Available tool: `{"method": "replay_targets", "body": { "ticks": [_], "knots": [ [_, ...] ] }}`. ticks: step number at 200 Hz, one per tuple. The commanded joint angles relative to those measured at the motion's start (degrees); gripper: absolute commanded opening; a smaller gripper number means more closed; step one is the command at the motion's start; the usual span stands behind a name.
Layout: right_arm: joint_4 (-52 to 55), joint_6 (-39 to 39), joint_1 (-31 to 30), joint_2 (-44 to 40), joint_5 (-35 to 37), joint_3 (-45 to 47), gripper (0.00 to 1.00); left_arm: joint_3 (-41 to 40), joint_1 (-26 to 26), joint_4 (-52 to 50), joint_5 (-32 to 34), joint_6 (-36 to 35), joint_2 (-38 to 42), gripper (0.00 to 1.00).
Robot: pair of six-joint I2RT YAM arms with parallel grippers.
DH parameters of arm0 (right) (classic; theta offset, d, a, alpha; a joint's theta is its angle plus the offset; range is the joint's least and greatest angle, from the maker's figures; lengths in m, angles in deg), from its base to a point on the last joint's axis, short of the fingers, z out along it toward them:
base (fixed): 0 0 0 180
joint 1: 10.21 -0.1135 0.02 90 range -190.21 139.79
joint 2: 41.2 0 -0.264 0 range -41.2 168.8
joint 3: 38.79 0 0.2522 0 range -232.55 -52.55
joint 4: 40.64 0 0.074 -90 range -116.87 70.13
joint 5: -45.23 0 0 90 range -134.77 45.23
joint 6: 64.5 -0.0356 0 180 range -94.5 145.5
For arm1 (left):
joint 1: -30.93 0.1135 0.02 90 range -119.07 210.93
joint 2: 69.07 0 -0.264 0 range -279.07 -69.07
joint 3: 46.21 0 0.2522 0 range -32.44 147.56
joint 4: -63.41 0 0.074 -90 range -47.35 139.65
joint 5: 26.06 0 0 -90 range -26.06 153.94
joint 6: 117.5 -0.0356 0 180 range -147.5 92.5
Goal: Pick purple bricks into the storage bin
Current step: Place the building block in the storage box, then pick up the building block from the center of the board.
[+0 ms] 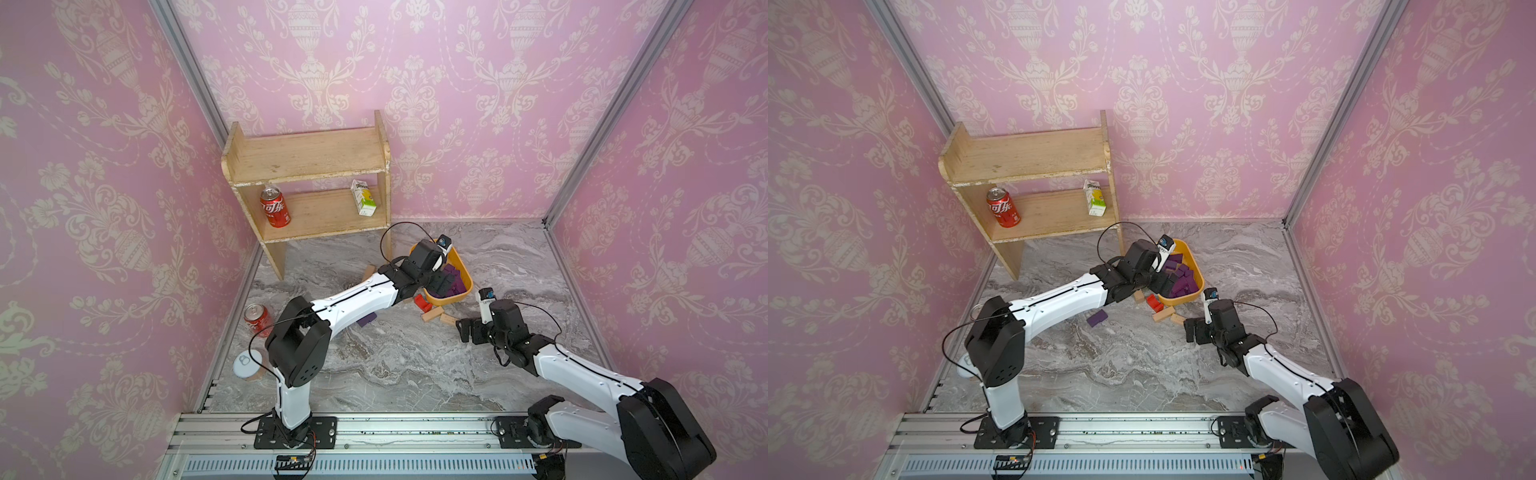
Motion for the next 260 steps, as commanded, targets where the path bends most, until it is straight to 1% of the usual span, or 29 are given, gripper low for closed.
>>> {"method": "replay_targets", "body": {
  "ticks": [1, 32, 47, 62, 83, 101, 118, 130, 134, 173, 190, 202, 225, 229, 235, 260],
  "knots": [
    [-2.24, -0.37, -0.09, -1.29, -2.31, 0.34, 1.00, -6.93, 0.26, 3.35, 7.07, 1.38, 6.17, 0.97],
    [-5.70, -0.34, -0.11, 0.67, -7.72, 0.40, 1.00, -16.53, 0.25, 2.26, 10.54, 4.21, 13.74, 0.98],
    [-5.00, -0.51, -0.14, 1.69, -10.58, -1.11, 0.99, -20.58, 0.25, 0.64, 10.62, 5.28, 17.54, 0.98],
    [-3.79, -0.15, -1.03, 1.95, -12.26, -2.71, 0.97, -23.92, 0.24, -1.71, 12.94, 6.93, 21.53, 0.98],
    [-1.21, 0.83, -5.19, 3.08, -9.93, -5.72, 0.94, -28.94, 0.26, -3.36, 16.37, 9.63, 28.14, 0.98],
    [0.63, 1.31, -10.18, 6.67, -7.19, -9.47, 0.93, -33.65, 0.30, -2.85, 18.43, 12.03, 34.04, 0.98],
    [1.97, 1.28, -13.48, 12.51, -7.33, -14.42, 0.92, -38.09, 0.33, -1.17, 20.77, 14.29, 38.48, 0.99],
    [2.70, 1.55, -15.08, 16.55, -8.95, -18.00, 0.90, -39.18, 0.45, -0.66, 22.18, 15.49, 40.79, 0.99],
    [2.81, 1.66, -15.56, 17.55, -9.55, -19.09, 0.89, -41.00, 0.47, -0.63, 22.59, 15.86, 41.50, 0.99],
    [5.58, 2.97, -20.78, 27.81, -10.72, -30.31, 0.83, -43.28, 0.61, -1.32, 26.14, 18.76, 45.53, 0.99],
    [8.21, 3.61, -22.68, 32.64, -10.12, -35.69, 0.71, -43.74, 0.54, -3.51, 25.93, 19.96, 46.88, 0.99],
    [9.42, 3.58, -23.66, 35.56, -9.79, -38.56, 0.66, -43.74, 0.61, -5.89, 26.39, 20.88, 48.00, 0.99],
    [11.15, 4.27, -25.12, 41.35, -9.21, -43.74, 0.62, -44.62, 0.60, -7.91, 27.21, 21.99, 50.85, 0.99],
    [12.02, 4.73, -25.54, 42.61, -8.90, -46.83, 0.62, -44.79, 0.61, -7.75, 27.36, 22.14, 51.41, 0.99],
    [13.20, 5.27, -25.83, 43.96, -8.44, -48.51, 0.61, -45.50, 0.64, -7.38, 27.67, 22.27, 52.30, 0.99],
    [19.36, 7.31, -27.47, 49.72, -3.54, -55.94, 0.59, -47.42, 0.76, -5.50, 27.77, 22.34, 55.01, 0.99]
  ]
}}
